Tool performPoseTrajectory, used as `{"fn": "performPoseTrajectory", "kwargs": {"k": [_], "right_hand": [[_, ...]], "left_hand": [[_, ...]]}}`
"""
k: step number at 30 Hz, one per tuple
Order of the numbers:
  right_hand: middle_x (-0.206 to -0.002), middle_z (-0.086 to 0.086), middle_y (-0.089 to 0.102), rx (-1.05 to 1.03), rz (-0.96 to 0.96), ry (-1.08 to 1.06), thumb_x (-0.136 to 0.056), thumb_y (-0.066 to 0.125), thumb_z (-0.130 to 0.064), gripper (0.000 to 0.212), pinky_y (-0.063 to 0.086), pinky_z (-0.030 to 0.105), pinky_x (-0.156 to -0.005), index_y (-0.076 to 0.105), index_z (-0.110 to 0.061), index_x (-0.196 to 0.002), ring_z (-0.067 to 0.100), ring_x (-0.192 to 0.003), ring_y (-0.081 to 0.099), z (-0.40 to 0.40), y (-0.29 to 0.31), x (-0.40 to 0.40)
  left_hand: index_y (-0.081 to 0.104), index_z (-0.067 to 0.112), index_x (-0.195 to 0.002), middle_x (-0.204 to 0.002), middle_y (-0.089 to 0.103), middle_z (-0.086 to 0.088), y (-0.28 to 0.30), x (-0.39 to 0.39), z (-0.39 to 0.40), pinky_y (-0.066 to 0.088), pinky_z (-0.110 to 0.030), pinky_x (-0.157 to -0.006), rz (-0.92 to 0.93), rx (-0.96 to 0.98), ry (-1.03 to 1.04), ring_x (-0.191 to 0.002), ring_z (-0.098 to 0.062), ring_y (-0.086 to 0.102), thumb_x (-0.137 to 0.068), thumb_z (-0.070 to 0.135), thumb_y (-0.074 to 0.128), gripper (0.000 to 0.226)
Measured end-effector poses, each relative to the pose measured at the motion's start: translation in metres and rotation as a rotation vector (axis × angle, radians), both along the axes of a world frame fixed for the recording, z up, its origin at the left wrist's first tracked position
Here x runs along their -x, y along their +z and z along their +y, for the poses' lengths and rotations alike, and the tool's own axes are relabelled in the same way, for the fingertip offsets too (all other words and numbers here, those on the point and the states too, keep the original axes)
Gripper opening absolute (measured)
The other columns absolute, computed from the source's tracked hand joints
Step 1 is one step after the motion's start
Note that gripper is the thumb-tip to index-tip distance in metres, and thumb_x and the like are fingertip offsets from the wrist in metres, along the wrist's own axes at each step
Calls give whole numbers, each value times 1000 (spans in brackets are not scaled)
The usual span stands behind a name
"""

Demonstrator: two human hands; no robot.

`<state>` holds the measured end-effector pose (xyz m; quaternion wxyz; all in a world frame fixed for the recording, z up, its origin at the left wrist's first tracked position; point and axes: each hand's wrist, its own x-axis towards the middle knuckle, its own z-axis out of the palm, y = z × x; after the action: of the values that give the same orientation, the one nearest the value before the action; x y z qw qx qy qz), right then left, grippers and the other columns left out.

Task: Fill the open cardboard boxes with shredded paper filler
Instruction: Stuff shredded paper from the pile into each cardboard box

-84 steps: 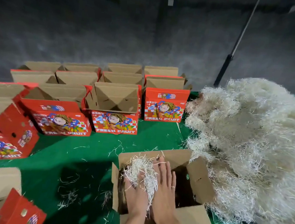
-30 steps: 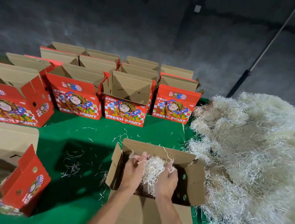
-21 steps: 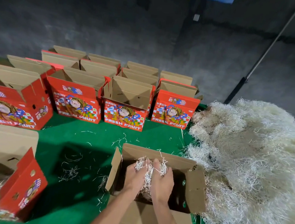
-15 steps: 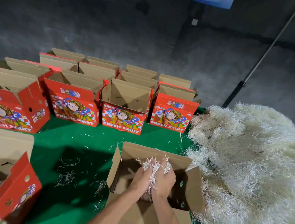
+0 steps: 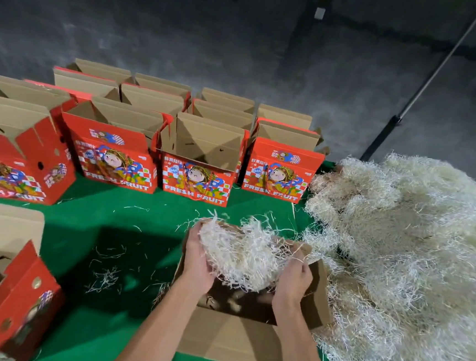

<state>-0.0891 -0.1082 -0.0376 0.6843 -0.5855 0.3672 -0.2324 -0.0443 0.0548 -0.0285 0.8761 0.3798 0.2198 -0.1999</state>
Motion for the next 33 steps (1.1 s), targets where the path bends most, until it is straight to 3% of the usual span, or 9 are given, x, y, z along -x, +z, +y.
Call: {"fn": "performPoseTrajectory", "kwargs": {"k": [5, 8, 13, 18, 22, 23, 28, 31, 33], "right_hand": [[-79, -23, 69, 284, -51, 289, -103, 49, -35, 10, 46, 4, -66, 59, -34, -105, -14, -74, 63, 47, -4, 16], [-104, -10, 71, 321, -30, 314, -105, 43, -33, 25, 51, 19, -89, 63, -22, -115, -4, -95, 65, 48, -10, 22], [-86, -14, 64, 256, 81, 326, -105, 43, -10, 26, 53, 26, -63, 61, -29, -108, 3, -66, 57, 23, -21, 28], [-48, -13, 33, 10, 57, 139, -106, 45, -29, 30, 24, 19, -38, 57, -2, -108, 4, -42, 23, -4, -25, 32], [-69, -11, 63, 213, -5, 220, -88, 45, -74, 42, 46, 13, -61, 56, -34, -93, 5, -63, 60, 15, -9, 39], [-82, -7, 66, 306, 34, 256, -88, 40, -79, 43, 47, 31, -90, 53, -40, -97, 6, -78, 65, 21, -9, 39], [-98, -18, 68, 666, -65, 301, -95, 46, -68, 38, 48, 18, -79, 60, -34, -107, -3, -92, 63, 54, -11, 40], [-67, -4, 65, 564, -94, 323, -99, 48, -57, 43, 48, 27, -56, 64, -23, -79, 2, -57, 55, 42, -10, 38], [-52, 6, 52, 374, -94, 287, -93, 53, -62, 53, 35, 28, -41, 51, -20, -61, 14, -42, 44, 27, -9, 41]], "left_hand": [[56, 33, -118, -120, 68, 14, -8, 34, -35, 53, -15, -82, -130, -350, -158, -104, 4, 65, -106, 29, 44, 18], [51, 28, -132, -122, 64, 15, -20, 40, -35, 48, -9, -63, -173, -497, -142, -85, -1, 65, -101, 8, 54, 37], [54, 25, -127, -103, 60, 5, -25, 38, -17, 49, -20, -50, -75, -533, -121, -54, 0, 51, -96, 25, 61, 31], [58, 36, -105, -113, 59, 10, -19, 30, -5, 32, -52, -114, 5, -403, -41, -108, -15, 55, -102, 26, 49, 14], [67, 23, -114, -106, 73, 1, -13, 41, -15, 51, -47, -97, -60, -347, -94, -102, -22, 68, -101, 27, 54, 19], [68, 21, -113, -101, 72, 2, -12, 44, -19, 54, -37, -86, -94, -391, -104, -90, -16, 68, -101, 23, 53, 20], [66, 29, -89, -72, 71, 18, -14, 67, -38, 47, -12, -56, -159, -521, -106, -68, -2, 67, -100, 20, 55, 18], [67, 10, -104, -57, 64, 7, -9, 64, -32, 46, -17, -43, -149, -508, -151, -52, -5, 47, -96, 10, 57, 14], [61, 1, -110, -90, 72, -10, -3, 47, -19, 45, -28, -89, -24, -468, -65, -103, -9, 39, -94, 10, 56, 20]]}}
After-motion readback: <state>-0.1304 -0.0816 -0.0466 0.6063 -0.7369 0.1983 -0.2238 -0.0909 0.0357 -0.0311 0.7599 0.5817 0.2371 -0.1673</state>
